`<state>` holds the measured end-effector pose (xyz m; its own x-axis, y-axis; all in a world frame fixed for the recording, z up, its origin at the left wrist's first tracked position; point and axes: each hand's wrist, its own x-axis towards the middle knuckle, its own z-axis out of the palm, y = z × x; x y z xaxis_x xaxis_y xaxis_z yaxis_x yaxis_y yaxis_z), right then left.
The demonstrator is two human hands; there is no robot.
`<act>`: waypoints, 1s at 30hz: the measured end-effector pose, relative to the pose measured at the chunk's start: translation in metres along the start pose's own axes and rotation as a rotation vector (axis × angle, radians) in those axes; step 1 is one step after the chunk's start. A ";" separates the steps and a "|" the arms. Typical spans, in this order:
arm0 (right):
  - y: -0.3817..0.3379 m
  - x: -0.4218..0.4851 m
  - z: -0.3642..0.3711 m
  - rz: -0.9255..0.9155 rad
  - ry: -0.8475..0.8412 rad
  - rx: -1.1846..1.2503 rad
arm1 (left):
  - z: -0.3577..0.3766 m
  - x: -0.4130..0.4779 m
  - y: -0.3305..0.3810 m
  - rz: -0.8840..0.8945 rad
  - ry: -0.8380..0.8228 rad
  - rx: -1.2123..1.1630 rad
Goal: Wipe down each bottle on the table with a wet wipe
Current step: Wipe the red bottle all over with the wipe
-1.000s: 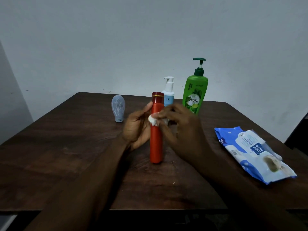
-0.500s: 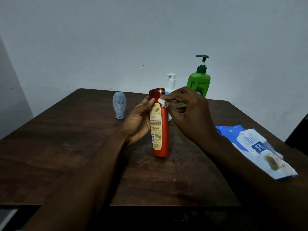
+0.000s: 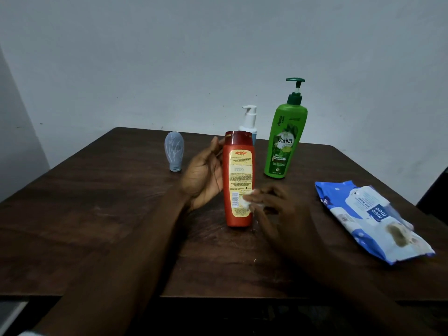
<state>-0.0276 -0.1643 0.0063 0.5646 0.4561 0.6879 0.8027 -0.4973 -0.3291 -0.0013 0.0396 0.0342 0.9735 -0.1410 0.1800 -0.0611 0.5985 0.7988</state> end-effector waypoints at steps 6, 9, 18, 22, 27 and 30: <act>-0.008 -0.017 -0.001 -0.037 -0.152 0.055 | -0.004 0.004 -0.002 -0.043 -0.105 -0.010; -0.008 0.005 -0.002 -0.074 -0.096 -0.033 | -0.003 0.004 -0.004 -0.031 -0.142 -0.051; -0.016 0.101 -0.006 -0.131 0.180 -0.071 | -0.004 0.003 -0.003 -0.022 -0.169 -0.137; -0.020 0.106 0.000 -0.174 0.157 -0.084 | -0.004 0.002 -0.004 -0.009 -0.180 -0.192; -0.020 0.076 0.007 -0.202 0.083 -0.127 | -0.005 0.002 -0.002 -0.027 -0.191 -0.227; -0.020 0.043 0.011 -0.234 -0.063 -0.163 | -0.003 0.000 0.000 -0.031 -0.175 -0.160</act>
<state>-0.0177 -0.1263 0.0348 0.3825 0.6150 0.6895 0.8741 -0.4828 -0.0542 -0.0007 0.0414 0.0324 0.9204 -0.2873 0.2652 0.0172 0.7074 0.7066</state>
